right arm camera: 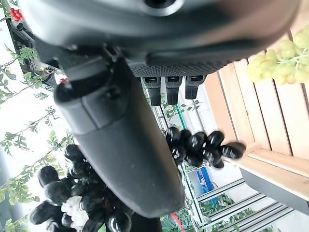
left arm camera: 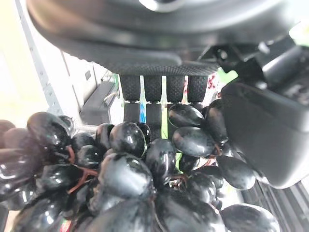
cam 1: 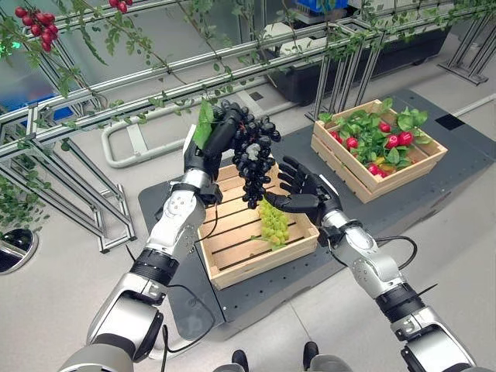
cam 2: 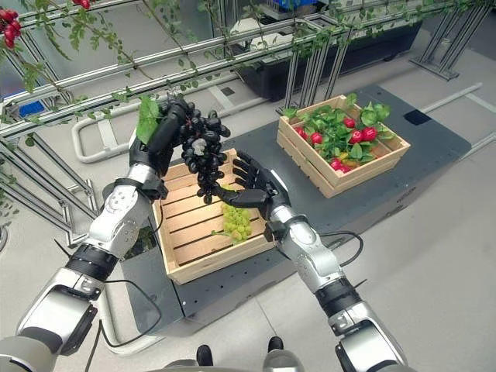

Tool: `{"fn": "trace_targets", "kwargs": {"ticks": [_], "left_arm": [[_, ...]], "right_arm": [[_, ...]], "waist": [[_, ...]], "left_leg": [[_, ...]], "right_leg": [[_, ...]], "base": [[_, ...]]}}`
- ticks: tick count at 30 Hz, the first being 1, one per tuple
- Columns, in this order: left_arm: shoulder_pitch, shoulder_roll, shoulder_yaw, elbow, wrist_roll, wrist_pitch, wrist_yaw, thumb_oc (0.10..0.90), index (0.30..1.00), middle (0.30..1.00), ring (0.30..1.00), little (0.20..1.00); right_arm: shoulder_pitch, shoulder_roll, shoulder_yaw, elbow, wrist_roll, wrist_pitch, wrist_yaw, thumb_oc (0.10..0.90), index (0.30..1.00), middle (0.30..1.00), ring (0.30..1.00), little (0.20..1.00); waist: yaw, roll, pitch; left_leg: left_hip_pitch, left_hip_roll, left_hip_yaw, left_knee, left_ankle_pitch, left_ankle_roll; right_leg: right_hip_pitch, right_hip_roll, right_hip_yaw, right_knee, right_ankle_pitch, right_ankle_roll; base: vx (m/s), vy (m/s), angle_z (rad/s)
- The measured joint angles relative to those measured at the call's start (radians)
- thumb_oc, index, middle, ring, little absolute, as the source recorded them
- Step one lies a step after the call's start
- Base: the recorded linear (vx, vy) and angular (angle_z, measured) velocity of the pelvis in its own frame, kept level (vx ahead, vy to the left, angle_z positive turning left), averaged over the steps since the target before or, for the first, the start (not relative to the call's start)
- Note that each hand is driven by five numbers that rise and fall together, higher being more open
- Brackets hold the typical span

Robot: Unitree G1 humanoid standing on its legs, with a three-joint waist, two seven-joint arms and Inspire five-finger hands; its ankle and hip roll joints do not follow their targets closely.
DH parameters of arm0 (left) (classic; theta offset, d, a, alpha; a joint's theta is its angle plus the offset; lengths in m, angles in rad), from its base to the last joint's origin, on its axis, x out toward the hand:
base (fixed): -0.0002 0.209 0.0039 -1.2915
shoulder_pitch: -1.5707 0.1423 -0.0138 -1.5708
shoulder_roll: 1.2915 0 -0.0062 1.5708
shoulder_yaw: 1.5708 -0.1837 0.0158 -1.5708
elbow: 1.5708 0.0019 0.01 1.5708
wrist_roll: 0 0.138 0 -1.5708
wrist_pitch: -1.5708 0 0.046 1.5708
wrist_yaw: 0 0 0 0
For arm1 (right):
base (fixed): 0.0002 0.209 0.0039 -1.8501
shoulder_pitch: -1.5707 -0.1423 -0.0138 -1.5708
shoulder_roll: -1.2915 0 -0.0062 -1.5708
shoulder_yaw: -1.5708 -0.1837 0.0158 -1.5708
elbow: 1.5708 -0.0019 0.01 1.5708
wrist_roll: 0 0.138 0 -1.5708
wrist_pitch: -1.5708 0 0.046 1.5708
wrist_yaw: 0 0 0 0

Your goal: Pick up the fruits from the basket on one side to the basket on the other side

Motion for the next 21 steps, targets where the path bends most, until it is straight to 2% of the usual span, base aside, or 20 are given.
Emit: {"fn": "trace_targets", "kwargs": {"ticks": [5,12,21], "left_arm": [[0.0,-0.007,-0.02,-0.061,0.008,0.024,-0.027,0.4,0.3,0.3,0.3,0.3],[0.001,-0.012,-0.022,-0.151,0.025,0.062,-0.059,0.4,0.3,0.3,0.3,0.3],[0.008,-0.014,-0.061,-0.176,0.056,0.086,-0.105,0.4,0.3,0.3,0.3,0.3]], "right_arm": [[0.0,0.028,0.017,0.001,0.102,0.021,0.002,0.8,0.9,0.9,0.9,0.9],[0.0,0.056,0.033,0.001,0.142,0.039,0.013,0.8,0.9,0.9,0.9,0.9],[0.0,0.068,0.033,0.001,0.159,0.039,0.012,0.8,0.9,0.9,0.9,0.9]], "waist": [[0.001,0.0,0.0],[0.011,-0.001,-0.001],[0.037,-0.006,-0.008]], "left_leg": [[0.001,0.0,-0.001,0.0,0.0,0.0],[0.0,0.0,-0.002,0.0,0.0,0.0],[0.001,-0.001,-0.003,0.0,0.0,0.0]], "right_leg": [[0.001,0.0,-0.001,0.0,0.001,0.0],[0.002,0.0,-0.001,0.0,0.001,0.0],[0.002,0.0,-0.001,0.0,0.001,-0.001]], "base": [[0.01,-0.006,0.0],[0.0,0.0,0.0],[0.0,0.0,0.0]]}}
